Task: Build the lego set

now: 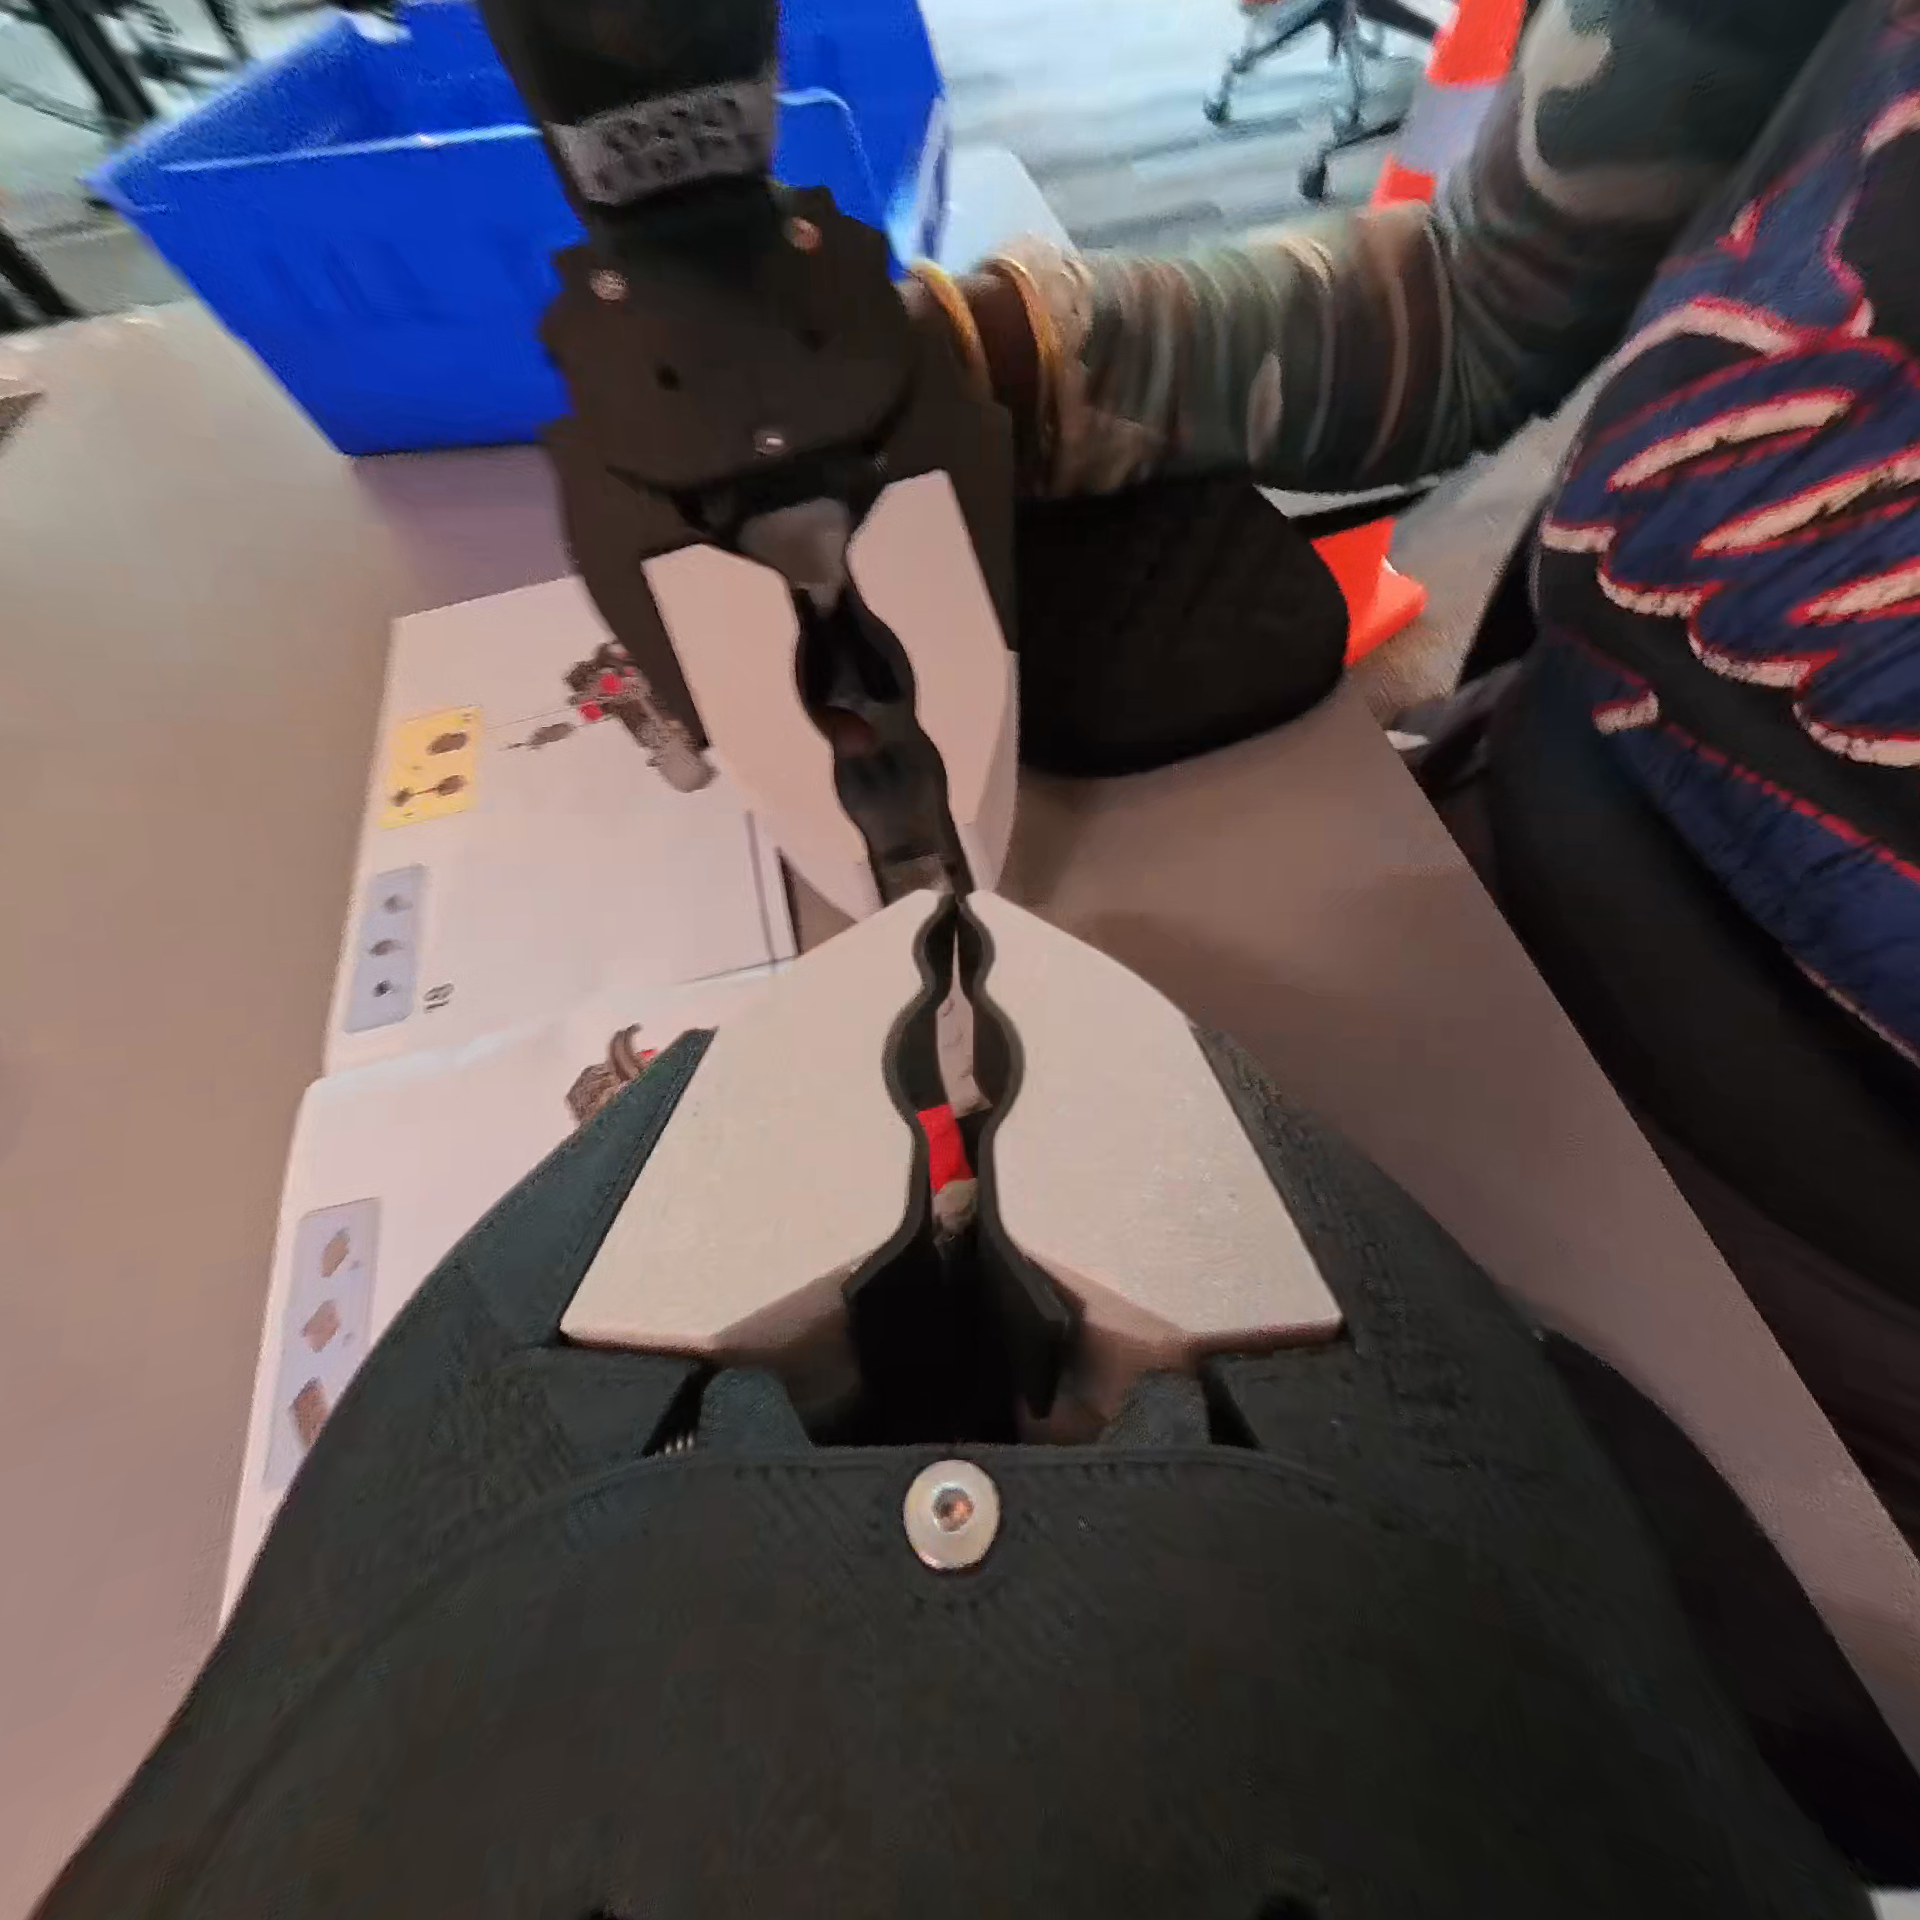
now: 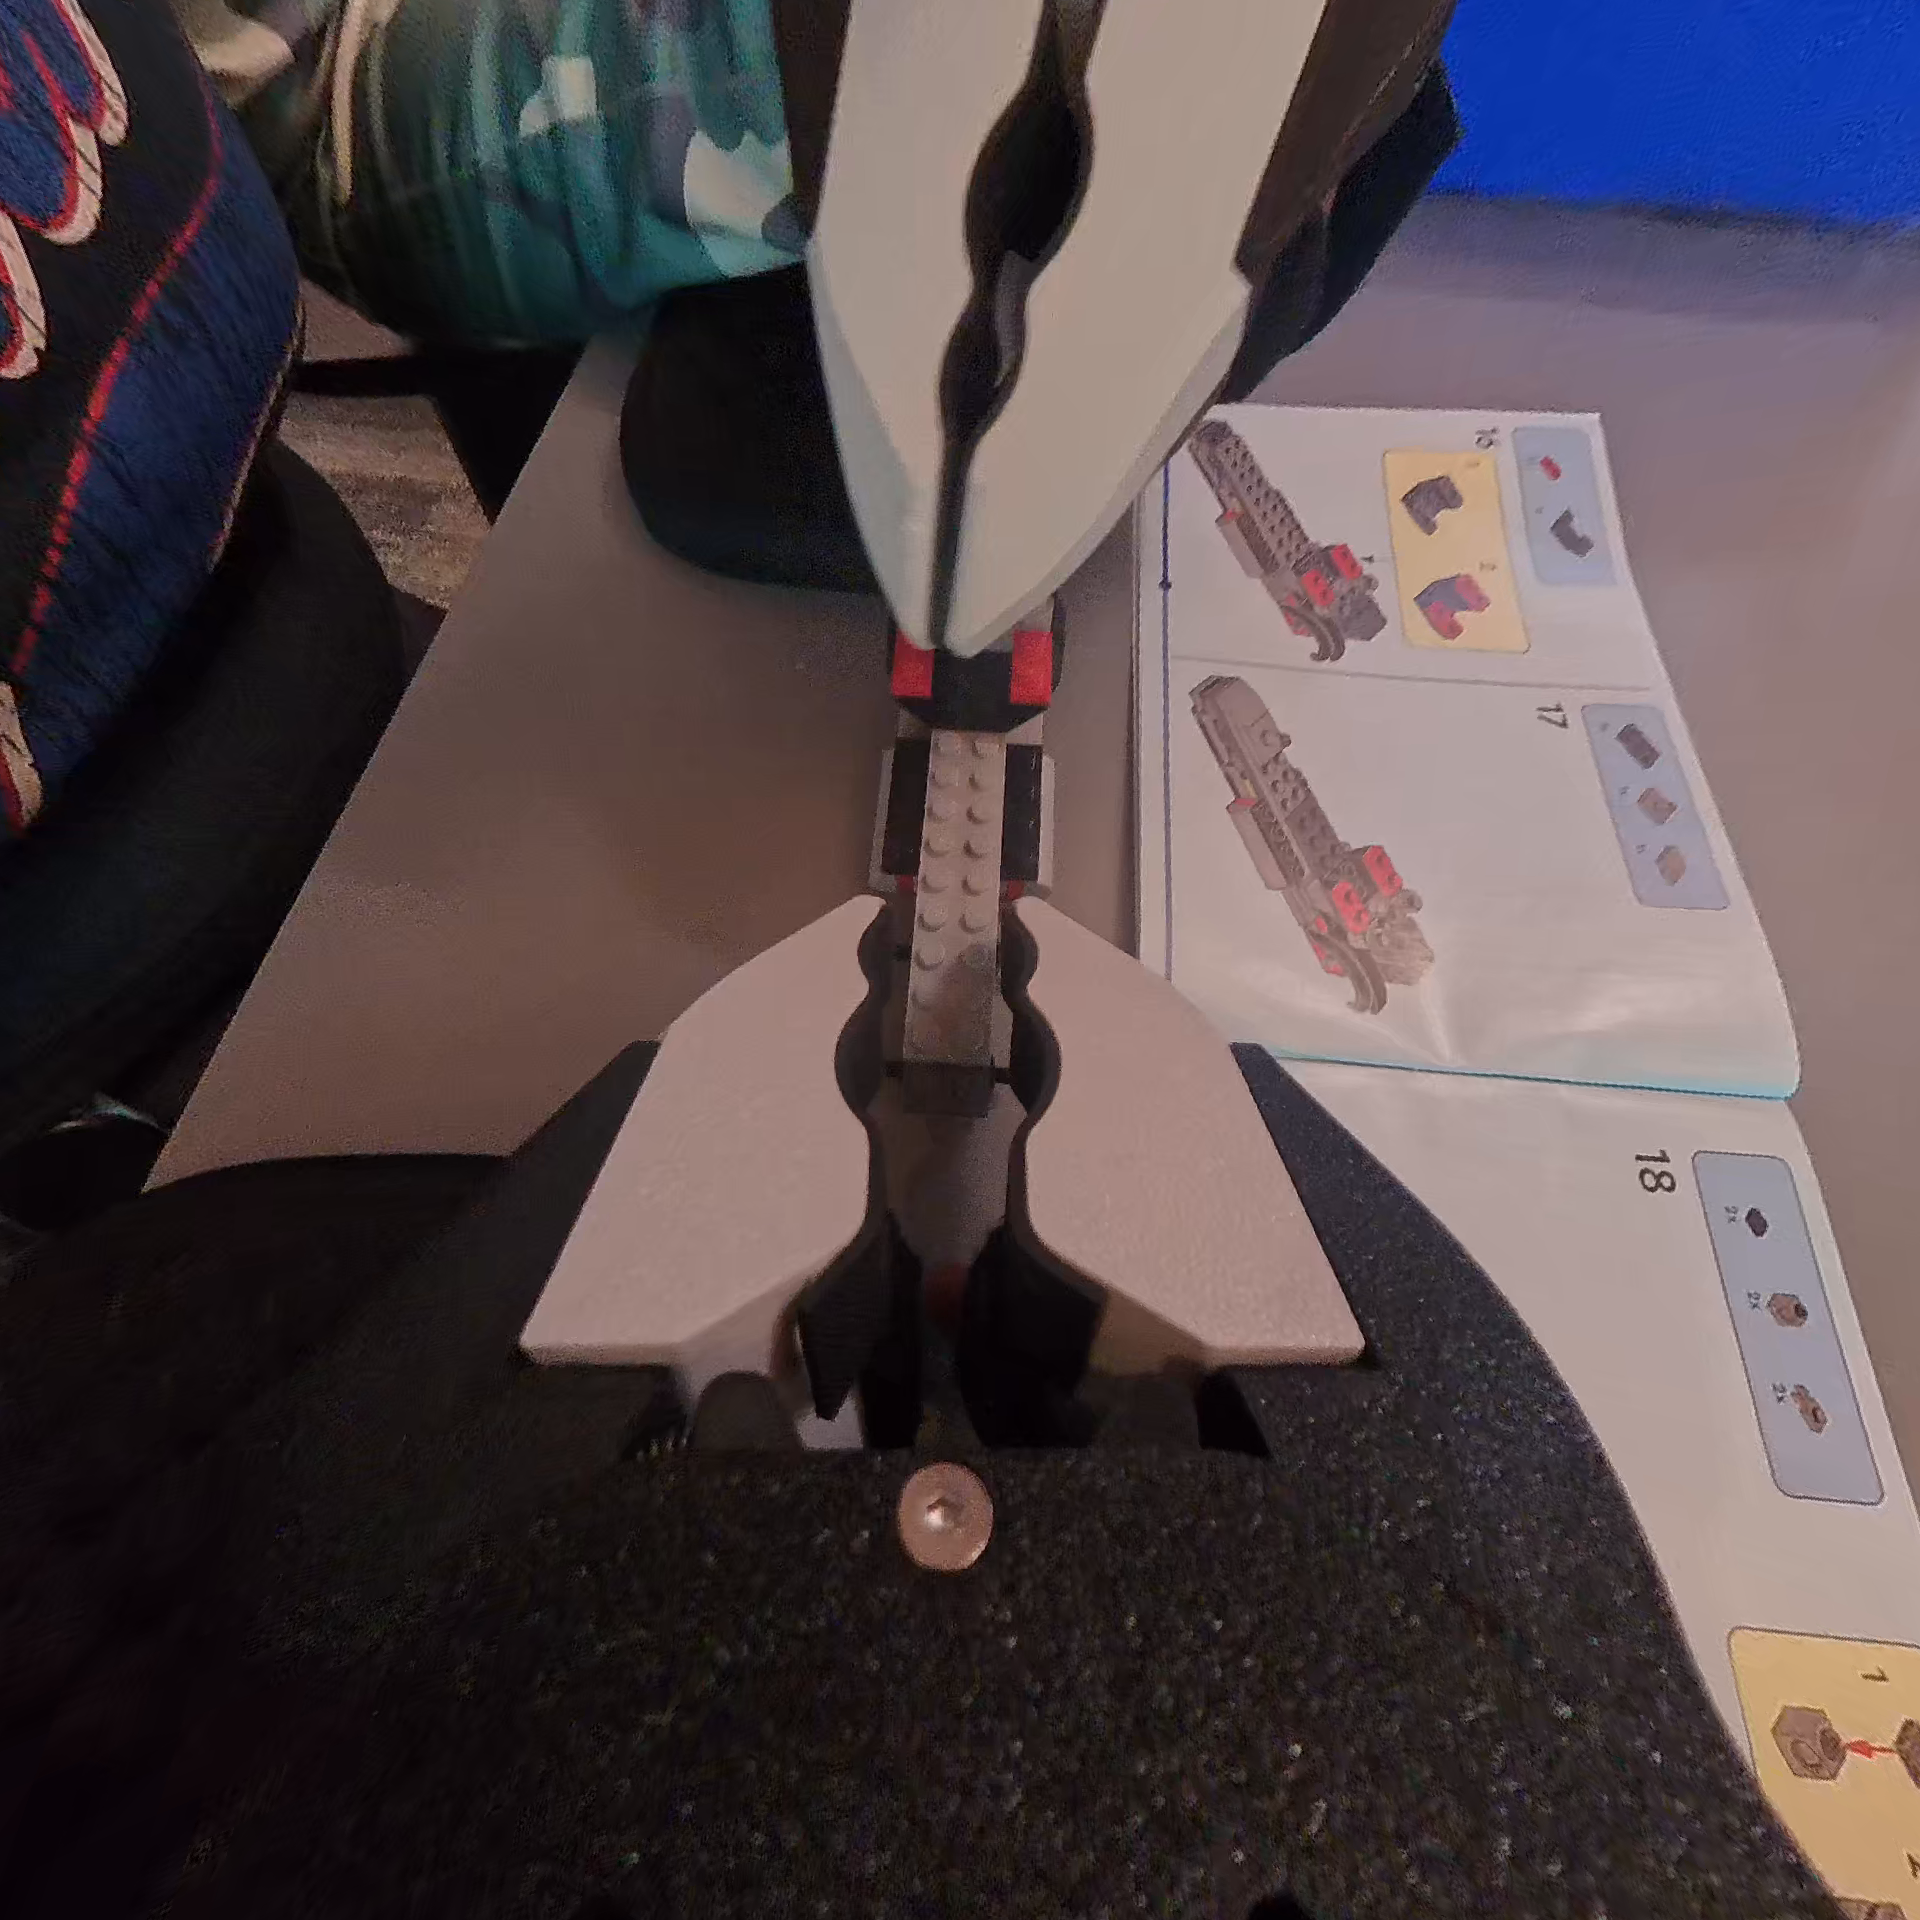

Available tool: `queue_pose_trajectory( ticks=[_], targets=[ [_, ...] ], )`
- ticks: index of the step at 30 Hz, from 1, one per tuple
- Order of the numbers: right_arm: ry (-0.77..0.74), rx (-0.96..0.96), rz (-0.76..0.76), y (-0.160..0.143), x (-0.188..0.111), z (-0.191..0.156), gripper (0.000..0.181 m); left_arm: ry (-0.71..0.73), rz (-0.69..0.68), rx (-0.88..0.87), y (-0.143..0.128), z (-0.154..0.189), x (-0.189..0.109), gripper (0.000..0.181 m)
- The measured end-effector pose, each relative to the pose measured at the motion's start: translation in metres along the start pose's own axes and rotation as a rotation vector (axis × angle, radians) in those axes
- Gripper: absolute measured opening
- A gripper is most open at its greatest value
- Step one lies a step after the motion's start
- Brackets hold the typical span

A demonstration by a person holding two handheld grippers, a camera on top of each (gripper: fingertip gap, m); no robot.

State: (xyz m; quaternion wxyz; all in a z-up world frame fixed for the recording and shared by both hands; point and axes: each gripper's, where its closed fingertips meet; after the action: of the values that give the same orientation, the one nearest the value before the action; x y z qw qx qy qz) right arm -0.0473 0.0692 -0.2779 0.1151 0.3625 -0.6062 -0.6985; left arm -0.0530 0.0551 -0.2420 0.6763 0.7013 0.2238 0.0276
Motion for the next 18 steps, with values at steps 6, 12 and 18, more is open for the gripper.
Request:
queue_pose_trajectory(
  ticks=[6, 12, 18],
  targets=[
    [-0.002, -0.011, -0.009, -0.002, 0.001, 0.000, 0.011, 0.017, -0.083, -0.072, -0.019, -0.005, -0.012, 0.002],
    [0.000, -0.002, -0.018, -0.005, 0.001, 0.001, 0.006, 0.019, -0.089, -0.066, -0.020, -0.005, -0.009, 0.017],
    [0.008, 0.016, -0.018, -0.006, 0.002, 0.000, 0.005, 0.015, -0.068, -0.055, -0.017, -0.004, -0.010, 0.017]
  ],
)
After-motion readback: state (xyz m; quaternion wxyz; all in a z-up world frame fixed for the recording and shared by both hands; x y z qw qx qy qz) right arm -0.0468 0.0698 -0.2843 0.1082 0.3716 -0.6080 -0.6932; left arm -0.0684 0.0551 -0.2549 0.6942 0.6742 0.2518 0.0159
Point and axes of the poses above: each gripper's, where its closed fingertips meet, x out along the fingers, y out of its top, z = x × y across the jaws, and after that the axes turned 12 degrees about z, right-handed
